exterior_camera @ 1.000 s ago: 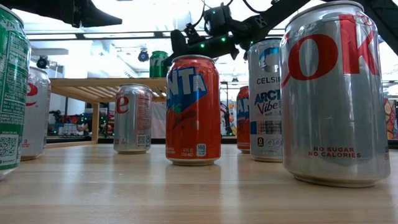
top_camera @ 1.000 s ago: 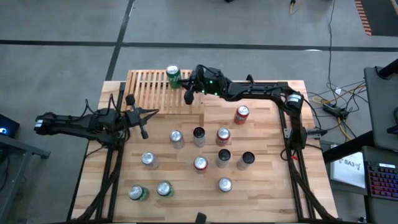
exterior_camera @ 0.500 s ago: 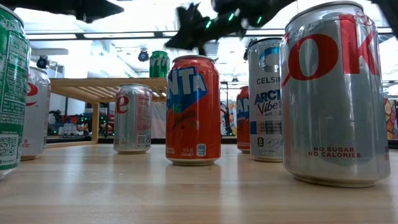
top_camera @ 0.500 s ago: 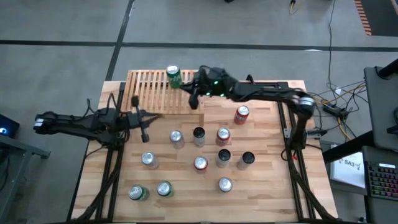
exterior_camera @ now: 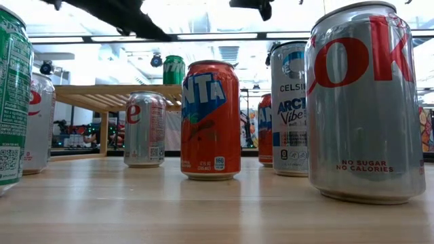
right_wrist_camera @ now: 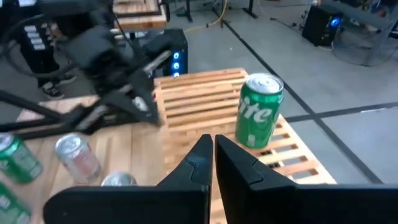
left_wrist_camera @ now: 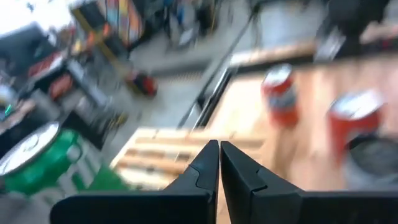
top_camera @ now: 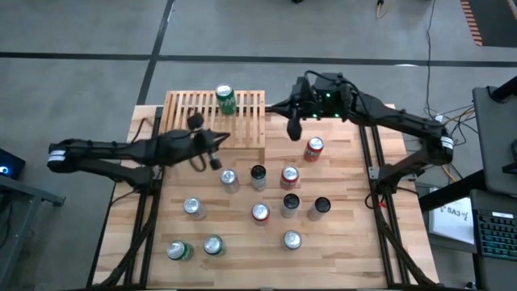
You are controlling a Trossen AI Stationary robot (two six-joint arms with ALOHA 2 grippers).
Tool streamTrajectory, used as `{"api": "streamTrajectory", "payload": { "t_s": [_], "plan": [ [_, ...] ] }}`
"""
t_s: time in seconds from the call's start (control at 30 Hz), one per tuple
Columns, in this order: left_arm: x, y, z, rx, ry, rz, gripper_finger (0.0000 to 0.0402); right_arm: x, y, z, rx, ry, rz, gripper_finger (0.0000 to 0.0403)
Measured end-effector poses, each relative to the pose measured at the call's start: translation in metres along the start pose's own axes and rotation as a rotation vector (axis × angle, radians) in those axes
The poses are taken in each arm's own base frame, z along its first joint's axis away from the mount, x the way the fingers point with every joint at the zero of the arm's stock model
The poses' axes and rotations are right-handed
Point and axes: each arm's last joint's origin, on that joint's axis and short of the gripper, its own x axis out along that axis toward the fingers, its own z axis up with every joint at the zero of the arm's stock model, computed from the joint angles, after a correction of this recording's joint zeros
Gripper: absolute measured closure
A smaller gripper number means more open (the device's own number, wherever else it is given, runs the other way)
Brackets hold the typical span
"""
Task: Place canned beverage on shelf
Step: Put the right green soda can on the shelf
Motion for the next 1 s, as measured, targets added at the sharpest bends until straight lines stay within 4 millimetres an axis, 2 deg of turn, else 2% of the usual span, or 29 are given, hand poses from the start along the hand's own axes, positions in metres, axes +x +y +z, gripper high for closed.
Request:
{"api": "streamTrajectory", "payload": {
  "t_s": [0.2,0.37,0.6,0.77,1.0],
  "plan": [
    [0.028,0.014,-0.006,0.185,0.280,-0.014,0.0401,-0.008,0.001,-0.001,-0.034,0.035,-0.004,0.0394],
    [0.038,0.034,-0.008,0.206,0.306,0.000,0.0401,-0.001,0.000,-0.006,-0.051,0.067,-0.002,0.0394],
    [0.044,0.065,-0.013,0.137,0.270,0.031,0.0401,0.007,-0.001,-0.011,-0.064,0.093,0.000,0.0394],
    [0.048,0.076,-0.015,0.116,0.244,0.053,0.0401,0.007,-0.001,-0.011,-0.066,0.094,0.000,0.0394],
    [0.058,0.080,-0.022,0.118,0.275,0.070,0.0401,0.007,-0.001,-0.011,-0.067,0.094,0.000,0.0394]
  ]
}}
